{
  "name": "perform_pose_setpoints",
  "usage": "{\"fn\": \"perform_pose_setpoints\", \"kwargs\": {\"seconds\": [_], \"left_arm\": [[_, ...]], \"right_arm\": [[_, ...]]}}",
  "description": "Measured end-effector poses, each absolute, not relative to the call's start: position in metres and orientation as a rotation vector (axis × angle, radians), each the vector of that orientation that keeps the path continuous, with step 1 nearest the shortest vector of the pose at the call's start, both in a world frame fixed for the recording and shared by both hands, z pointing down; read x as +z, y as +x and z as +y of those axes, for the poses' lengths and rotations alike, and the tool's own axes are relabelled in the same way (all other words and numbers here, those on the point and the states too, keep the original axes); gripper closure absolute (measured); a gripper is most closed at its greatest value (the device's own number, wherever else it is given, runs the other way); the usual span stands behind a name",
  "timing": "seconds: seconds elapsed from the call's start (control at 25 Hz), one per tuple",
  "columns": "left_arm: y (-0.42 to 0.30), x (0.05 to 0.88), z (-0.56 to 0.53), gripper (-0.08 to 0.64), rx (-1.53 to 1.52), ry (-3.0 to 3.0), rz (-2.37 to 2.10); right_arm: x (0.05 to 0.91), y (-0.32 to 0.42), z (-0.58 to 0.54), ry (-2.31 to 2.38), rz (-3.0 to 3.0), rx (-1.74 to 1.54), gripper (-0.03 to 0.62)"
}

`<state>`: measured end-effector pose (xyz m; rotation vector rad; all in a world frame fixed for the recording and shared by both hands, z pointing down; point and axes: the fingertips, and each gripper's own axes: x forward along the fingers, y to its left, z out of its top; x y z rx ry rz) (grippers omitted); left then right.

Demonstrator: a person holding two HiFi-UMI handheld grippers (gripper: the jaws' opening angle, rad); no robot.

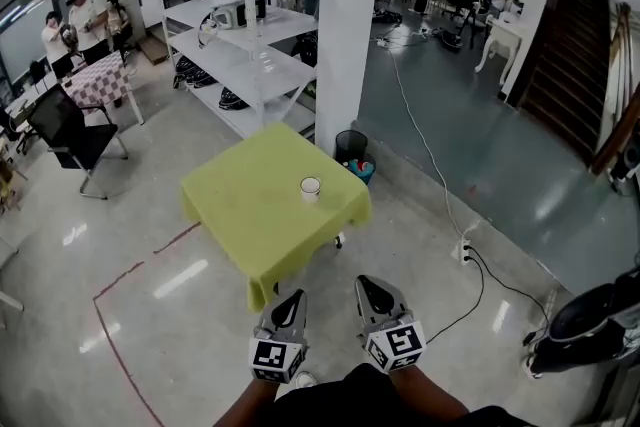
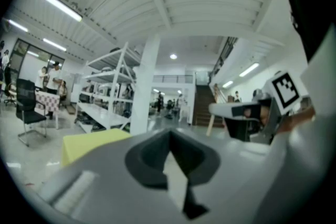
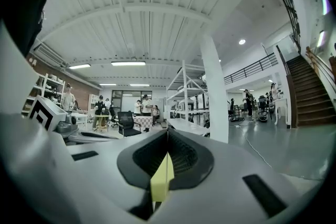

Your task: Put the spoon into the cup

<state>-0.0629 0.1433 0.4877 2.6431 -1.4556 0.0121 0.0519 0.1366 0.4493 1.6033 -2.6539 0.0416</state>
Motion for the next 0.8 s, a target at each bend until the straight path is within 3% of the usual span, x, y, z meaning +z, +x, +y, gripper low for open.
{"fn": "perform_pose_setpoints", "kwargs": {"seconds": [0.32, 0.8], "left_arm": [[-0.076, 0.487, 0.116, 0.554, 0.030, 2.641, -1.482], [-0.038, 0.470, 0.048, 0.554, 0.031, 2.635, -1.547]], "right_arm": [[0.452, 0.044, 0.114, 1.582, -2.672, 0.036, 0.583], [0.440, 0.071, 0.039, 1.491, -2.746, -0.008, 0.583]]}}
